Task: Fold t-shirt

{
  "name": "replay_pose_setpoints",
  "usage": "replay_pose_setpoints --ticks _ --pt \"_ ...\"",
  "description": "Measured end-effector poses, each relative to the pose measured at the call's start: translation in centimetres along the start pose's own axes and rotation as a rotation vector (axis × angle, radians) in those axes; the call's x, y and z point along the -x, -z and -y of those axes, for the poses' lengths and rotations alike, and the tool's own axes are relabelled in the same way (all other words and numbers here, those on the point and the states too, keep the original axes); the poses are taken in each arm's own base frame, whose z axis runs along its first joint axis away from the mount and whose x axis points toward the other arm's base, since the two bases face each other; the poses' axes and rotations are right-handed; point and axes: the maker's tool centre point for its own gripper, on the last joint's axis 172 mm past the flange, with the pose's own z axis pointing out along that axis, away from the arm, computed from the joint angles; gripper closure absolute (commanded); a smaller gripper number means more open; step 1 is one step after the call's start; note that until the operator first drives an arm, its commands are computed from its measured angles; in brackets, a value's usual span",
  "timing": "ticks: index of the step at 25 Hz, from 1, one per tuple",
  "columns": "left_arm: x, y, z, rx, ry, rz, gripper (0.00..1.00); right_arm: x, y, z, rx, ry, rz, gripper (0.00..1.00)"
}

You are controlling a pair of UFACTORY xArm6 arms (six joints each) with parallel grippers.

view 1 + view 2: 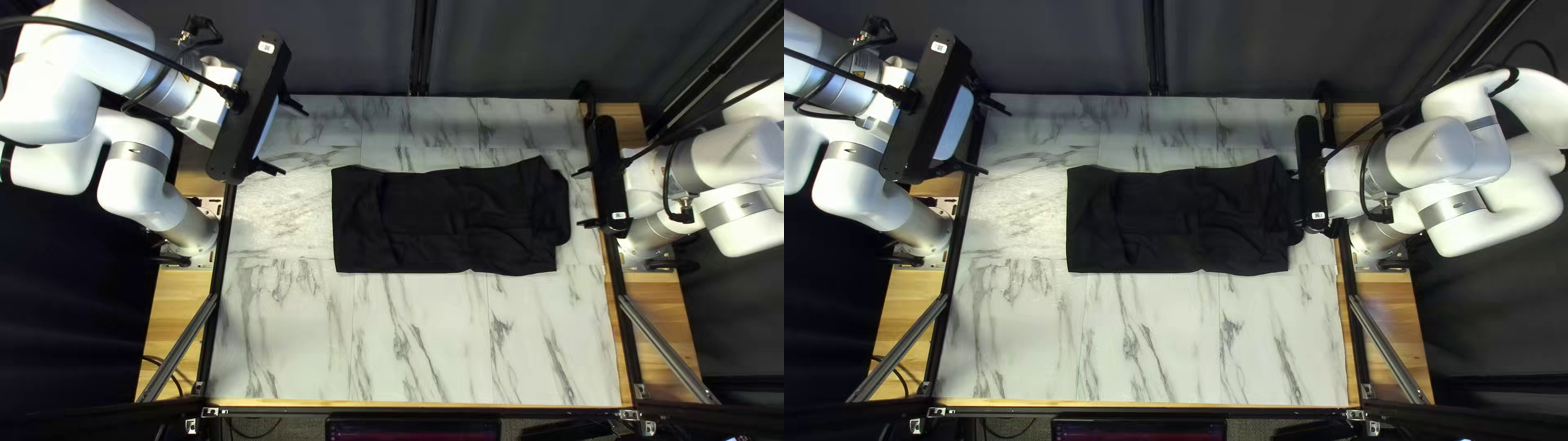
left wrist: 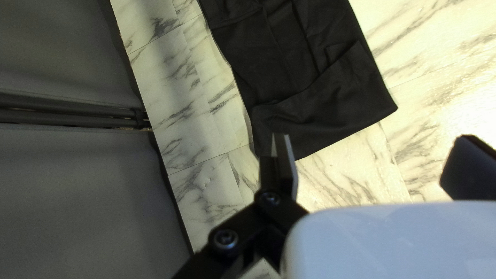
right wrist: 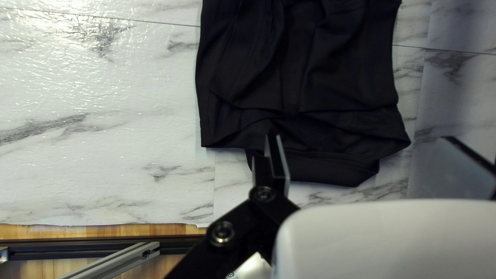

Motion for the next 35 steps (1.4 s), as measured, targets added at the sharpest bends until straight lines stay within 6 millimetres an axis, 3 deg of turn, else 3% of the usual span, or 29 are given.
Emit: replay_pose_setpoints --ticks 4,7,10,17,20,22,35 --pt "0.0 0.0 0.0 0.0 0.0 0.0 0.0 0.1 -0.1 0.0 0.001 0.001 0.001 0.0" --pt "0.0 0.0 0.0 0.0 0.0 0.0 0.0 -0.7 -1.3 0.0 0.013 0.014 0.004 0.0" --pt "0.0 0.0 0.0 0.0 0.0 0.0 0.0 -4.2 -4.6 0.3 0.044 0.065 -0.019 0.0" --pt "0.0 0.0 0.0 0.0 0.0 0.0 0.0 -13.3 -15.5 -0.8 0.123 0.229 -0.05 0.0" --pt "0.0 0.0 0.0 0.0 0.0 0.0 0.0 -17.2 -18.5 -1.3 0.127 0.278 -0.083 0.0" --pt "0.0 0.0 0.0 0.0 0.0 0.0 0.0 -18.7 -19.9 -1.5 0.128 0.313 -0.097 0.0" --pt "0.0 0.0 0.0 0.0 0.0 0.0 0.0 -18.4 -21.1 -1.6 0.153 0.387 -0.104 0.0"
